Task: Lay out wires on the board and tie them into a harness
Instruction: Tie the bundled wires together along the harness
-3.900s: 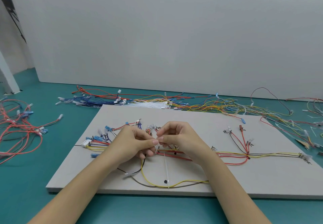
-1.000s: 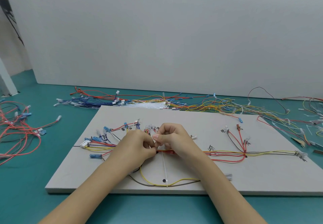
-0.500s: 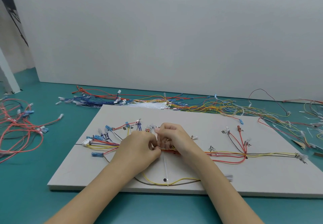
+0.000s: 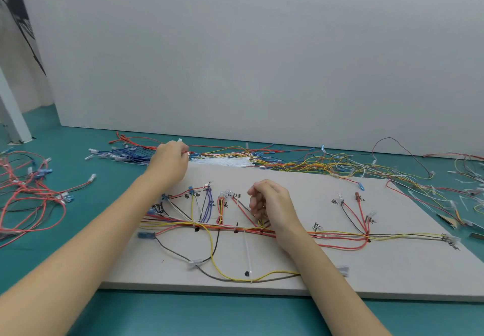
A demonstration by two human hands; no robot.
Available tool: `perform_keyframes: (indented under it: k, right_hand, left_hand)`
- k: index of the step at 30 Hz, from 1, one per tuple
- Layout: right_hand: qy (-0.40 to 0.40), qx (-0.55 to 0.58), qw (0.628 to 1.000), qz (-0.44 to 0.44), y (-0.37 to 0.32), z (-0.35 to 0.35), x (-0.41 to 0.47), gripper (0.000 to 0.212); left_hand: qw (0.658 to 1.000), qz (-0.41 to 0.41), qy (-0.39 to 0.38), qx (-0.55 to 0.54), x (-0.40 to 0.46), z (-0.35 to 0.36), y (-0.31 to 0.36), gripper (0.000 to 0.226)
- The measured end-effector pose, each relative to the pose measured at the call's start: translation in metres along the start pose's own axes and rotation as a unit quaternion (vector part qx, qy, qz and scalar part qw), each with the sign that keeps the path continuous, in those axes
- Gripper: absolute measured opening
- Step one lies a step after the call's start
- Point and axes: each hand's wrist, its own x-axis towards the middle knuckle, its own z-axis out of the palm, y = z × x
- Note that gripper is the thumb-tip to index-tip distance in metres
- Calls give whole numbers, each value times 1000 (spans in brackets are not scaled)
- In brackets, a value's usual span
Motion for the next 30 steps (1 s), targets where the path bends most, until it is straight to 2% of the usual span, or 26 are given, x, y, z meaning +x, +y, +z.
perform_keyframes:
  k: [4, 8, 12, 16, 21, 24, 28, 30]
  right_hand:
    - [-3, -16, 1000, -1, 4, 0, 2, 25]
    - [-7, -23, 1000, -7, 7, -2, 2, 26]
    - [-20, -87, 995, -40, 10, 2, 2, 27]
    - [-29, -124, 990, -62, 12, 4, 2, 29]
    - [-33, -125, 989, -67, 15, 4, 2, 30]
    - [-32, -131, 988, -69, 16, 3, 3, 30]
    - [-32, -139, 987, -72, 17, 3, 3, 30]
    - [-31, -142, 987, -73, 16, 3, 3, 30]
  left_hand:
    - [996, 13, -75, 43, 14, 20, -8, 37]
    - [991, 21, -108, 75, 18, 32, -1, 34]
    - [986, 16, -135, 101, 22, 40, 4, 32]
    - [979, 19, -144, 146, 24, 43, 3, 39]
    - [973, 25, -137, 183, 25, 45, 2, 43]
    - [982, 29, -115, 148, 23, 44, 5, 41]
    - [993, 25, -68, 92, 25, 42, -2, 24]
    - [996, 27, -46, 68, 28, 39, -8, 29]
